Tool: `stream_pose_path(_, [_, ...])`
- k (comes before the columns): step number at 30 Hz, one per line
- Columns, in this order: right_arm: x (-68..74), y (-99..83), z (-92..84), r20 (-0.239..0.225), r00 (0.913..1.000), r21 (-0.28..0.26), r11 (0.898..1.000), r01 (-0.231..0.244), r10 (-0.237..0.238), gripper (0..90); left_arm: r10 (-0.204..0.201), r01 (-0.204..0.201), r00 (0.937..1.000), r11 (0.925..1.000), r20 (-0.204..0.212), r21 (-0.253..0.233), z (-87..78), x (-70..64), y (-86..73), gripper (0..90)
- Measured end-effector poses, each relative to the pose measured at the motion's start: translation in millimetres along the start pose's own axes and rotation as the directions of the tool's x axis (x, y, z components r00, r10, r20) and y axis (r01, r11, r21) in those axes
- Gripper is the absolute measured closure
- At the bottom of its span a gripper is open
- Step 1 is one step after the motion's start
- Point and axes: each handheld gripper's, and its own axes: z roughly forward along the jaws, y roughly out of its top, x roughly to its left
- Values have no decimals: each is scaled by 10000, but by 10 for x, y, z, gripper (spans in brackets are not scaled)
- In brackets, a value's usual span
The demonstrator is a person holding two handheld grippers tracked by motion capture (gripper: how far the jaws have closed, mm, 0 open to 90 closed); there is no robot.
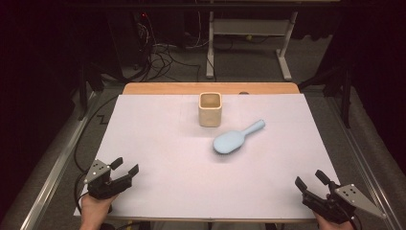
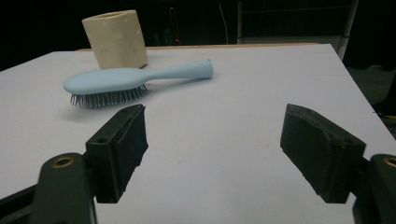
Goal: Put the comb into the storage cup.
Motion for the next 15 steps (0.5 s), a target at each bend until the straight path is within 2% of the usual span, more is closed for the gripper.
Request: stream_pose_path(15, [18, 3, -6, -6, 10000, -25, 10000, 83, -83, 241, 30, -30, 10000, 10000, 57, -16, 1, -7, 0, 309])
